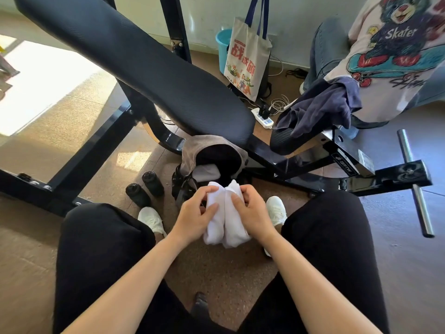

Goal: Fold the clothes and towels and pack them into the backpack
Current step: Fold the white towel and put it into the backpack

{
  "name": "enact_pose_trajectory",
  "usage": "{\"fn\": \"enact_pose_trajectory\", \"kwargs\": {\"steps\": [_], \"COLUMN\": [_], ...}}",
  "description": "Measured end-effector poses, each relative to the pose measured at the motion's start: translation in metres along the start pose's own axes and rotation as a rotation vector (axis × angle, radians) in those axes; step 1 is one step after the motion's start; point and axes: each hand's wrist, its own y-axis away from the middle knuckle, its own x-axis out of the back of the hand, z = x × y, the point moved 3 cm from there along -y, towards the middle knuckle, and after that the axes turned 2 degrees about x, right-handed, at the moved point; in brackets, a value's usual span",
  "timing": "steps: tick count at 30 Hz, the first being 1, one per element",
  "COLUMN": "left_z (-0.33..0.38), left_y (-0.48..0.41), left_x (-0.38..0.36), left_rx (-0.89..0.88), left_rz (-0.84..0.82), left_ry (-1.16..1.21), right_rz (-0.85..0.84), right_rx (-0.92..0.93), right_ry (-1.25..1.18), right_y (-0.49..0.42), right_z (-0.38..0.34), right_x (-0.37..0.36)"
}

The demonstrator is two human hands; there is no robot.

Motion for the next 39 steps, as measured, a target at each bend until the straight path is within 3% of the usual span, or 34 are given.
{"fn": "enact_pose_trajectory", "kwargs": {"steps": [6,15,19,22,24,27,29,34,39], "left_z": [0.010,0.011,0.003,-0.009,-0.005,0.006,0.005,-0.007,-0.002], "left_y": [0.001,0.003,-0.005,-0.010,-0.009,-0.003,0.001,-0.003,0.001], "left_x": [-0.005,-0.007,0.004,0.015,0.015,0.005,-0.001,-0.007,-0.003], "left_rx": [0.135,0.074,0.140,0.295,0.440,0.672,0.668,0.466,0.267], "left_rz": [-0.038,-0.131,0.126,0.267,0.163,-0.139,-0.223,-0.140,0.131], "left_ry": [0.306,0.391,0.372,0.315,0.436,0.686,0.616,0.273,-0.369], "right_rz": [-0.127,-0.207,-0.171,-0.161,-0.168,-0.138,-0.060,0.062,0.100], "right_rx": [0.042,0.021,-0.097,-0.233,-0.312,-0.372,-0.373,-0.352,-0.523], "right_ry": [-0.013,0.066,-0.220,-0.552,-0.711,-0.758,-0.675,-0.431,-0.408], "right_y": [0.006,0.004,-0.007,-0.009,-0.009,-0.012,-0.013,-0.011,-0.009], "right_z": [-0.003,0.003,0.007,0.001,-0.001,0.003,0.009,0.022,0.033], "right_x": [-0.009,-0.009,0.001,0.009,0.015,0.018,0.015,0.011,0.003]}}
